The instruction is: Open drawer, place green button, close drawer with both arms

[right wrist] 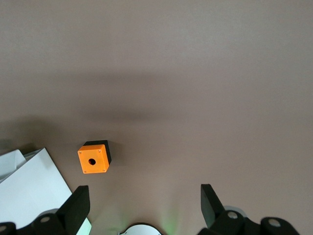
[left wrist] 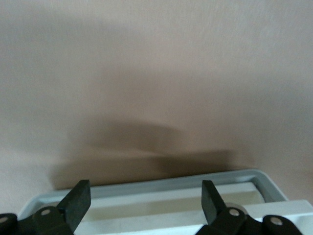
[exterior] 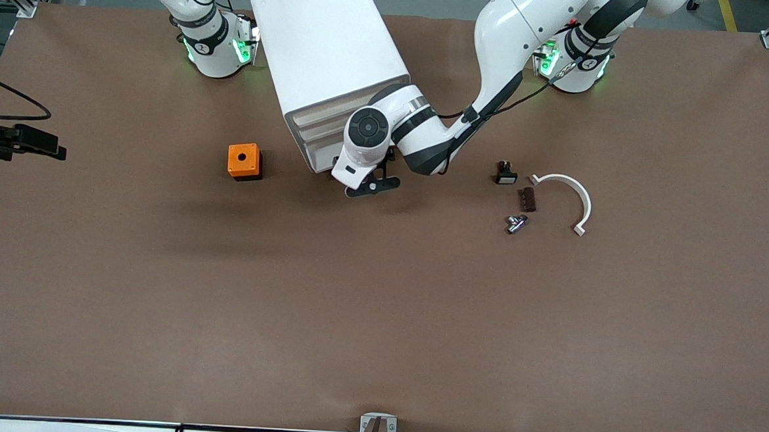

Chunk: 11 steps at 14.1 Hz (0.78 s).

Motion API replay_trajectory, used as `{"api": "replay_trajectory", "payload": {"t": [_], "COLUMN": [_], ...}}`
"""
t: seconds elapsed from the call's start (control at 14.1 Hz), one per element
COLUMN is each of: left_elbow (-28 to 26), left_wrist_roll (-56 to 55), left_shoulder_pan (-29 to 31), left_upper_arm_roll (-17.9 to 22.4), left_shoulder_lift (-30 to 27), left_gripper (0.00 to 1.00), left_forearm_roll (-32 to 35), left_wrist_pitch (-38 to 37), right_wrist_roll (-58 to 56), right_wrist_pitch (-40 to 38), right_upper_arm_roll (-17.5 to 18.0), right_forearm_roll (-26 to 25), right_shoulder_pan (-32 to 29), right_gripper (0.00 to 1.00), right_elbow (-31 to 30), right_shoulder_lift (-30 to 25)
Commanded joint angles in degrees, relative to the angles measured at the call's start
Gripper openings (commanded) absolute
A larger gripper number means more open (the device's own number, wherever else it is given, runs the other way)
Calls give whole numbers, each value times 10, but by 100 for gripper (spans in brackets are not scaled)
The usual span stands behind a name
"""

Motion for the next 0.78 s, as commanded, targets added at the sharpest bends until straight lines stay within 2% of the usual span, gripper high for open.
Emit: {"api": "replay_trajectory", "payload": {"t": [0.0, 0.43, 0.71], "left_elbow": [-18, -18, -13], "left_wrist_roll": [-27, -43, -43], "left_shoulder_pan": [-5, -5, 36], "left_upper_arm_roll": [-15, -15, -8], "left_shoulder_lift": [-11, -10, -26], "left_gripper": [100, 100, 100], "left_forearm_roll": [-10, -11, -2], "left_wrist_pitch": [8, 8, 7], "right_wrist_roll": [-4, -2, -4], "right_wrist_pitch": [-2, -3, -6], "right_upper_arm_roll": [7, 4, 3], "right_forearm_roll": [-30, -25, -23], "right_shoulder_pan": [2, -6, -4], "right_gripper": [100, 100, 100], "right_elbow": [1, 24, 34], "right_shoulder_lift": [-2, 1, -3]}}
